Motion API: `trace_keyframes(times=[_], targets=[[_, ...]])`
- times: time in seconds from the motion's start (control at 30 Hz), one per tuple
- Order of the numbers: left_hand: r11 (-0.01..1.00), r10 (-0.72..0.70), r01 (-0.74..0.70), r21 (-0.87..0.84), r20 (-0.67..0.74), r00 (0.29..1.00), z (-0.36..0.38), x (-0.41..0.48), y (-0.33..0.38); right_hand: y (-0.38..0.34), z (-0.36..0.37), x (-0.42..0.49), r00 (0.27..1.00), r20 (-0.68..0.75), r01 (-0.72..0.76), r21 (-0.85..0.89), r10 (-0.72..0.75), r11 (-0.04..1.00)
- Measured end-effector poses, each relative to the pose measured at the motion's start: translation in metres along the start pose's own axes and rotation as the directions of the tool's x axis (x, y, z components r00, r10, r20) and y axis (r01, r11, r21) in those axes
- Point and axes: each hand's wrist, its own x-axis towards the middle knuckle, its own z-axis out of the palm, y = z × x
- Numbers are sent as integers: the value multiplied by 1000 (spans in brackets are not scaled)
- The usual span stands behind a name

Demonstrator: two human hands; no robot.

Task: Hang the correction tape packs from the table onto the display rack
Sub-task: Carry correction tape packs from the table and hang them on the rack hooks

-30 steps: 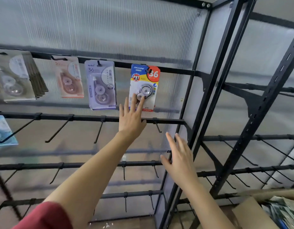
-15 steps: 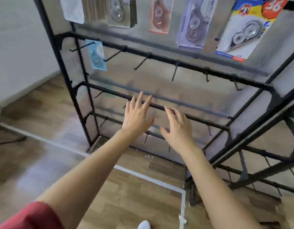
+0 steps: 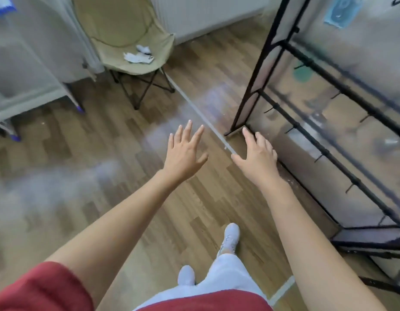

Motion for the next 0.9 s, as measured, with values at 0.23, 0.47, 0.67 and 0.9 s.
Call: trace_keyframes(times=[0.23, 0.47, 0.67, 0.9], targets=[[950, -311, 307, -54, -89, 946, -34, -41, -140, -133, 72, 26, 958, 164, 250, -64, -237, 966], [859, -512, 500, -107, -197, 836, -87, -23, -266, -276, 114, 86, 868, 224, 474, -108, -443, 874], [774, -629, 619, -130, -268, 730, -155, 16, -376, -414, 133, 150, 785, 259, 602, -105, -562, 792], [674, -733, 712, -195, -299, 611, -215, 45, -498, -556, 163, 206, 681, 280, 720, -88, -676, 689]])
